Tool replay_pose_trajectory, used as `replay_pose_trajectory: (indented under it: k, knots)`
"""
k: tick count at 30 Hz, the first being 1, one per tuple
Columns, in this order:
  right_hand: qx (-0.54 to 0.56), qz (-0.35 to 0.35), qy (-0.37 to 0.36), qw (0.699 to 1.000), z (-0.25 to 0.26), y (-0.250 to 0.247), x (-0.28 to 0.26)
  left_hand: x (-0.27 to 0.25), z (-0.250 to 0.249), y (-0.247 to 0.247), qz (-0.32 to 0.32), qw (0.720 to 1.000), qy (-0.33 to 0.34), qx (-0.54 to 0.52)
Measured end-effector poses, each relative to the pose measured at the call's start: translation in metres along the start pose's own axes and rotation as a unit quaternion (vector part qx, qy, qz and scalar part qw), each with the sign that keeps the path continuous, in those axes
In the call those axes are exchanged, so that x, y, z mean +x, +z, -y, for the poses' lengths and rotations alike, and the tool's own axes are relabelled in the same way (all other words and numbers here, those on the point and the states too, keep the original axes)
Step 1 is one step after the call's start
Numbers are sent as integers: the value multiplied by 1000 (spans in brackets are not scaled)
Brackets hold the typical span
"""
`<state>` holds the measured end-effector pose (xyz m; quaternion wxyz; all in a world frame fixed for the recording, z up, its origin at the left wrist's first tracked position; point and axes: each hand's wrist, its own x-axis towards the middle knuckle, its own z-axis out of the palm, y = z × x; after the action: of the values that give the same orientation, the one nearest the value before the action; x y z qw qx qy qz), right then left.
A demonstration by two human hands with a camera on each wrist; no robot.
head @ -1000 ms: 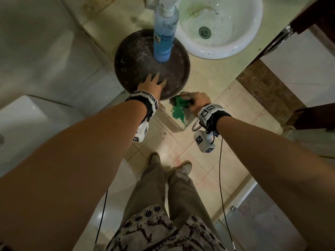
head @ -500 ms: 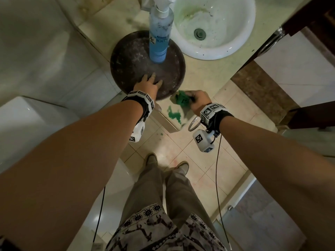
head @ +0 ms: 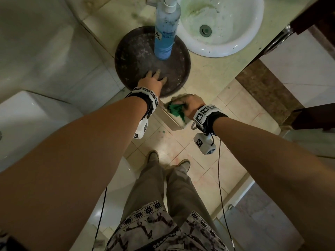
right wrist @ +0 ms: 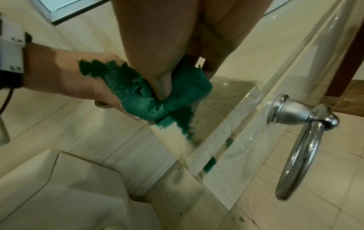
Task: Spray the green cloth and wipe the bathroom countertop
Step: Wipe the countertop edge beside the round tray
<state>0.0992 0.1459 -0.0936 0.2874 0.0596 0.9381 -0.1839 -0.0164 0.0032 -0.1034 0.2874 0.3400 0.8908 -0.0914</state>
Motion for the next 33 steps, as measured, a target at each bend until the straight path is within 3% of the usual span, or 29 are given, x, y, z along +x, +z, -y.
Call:
replay_pose_trajectory:
  k: [24, 27, 33]
  knots:
    - [-115, 137, -38, 983, -21, 13, -39, -6, -9, 0, 10, 1000, -12, 11]
    - [-77, 138, 10, 987, -31, 14, -48, -9, -17, -4, 14, 1000, -19, 6]
    - [126, 31, 159, 979, -54, -15, -54, -21, -36, -28, -9, 1000, 10, -19]
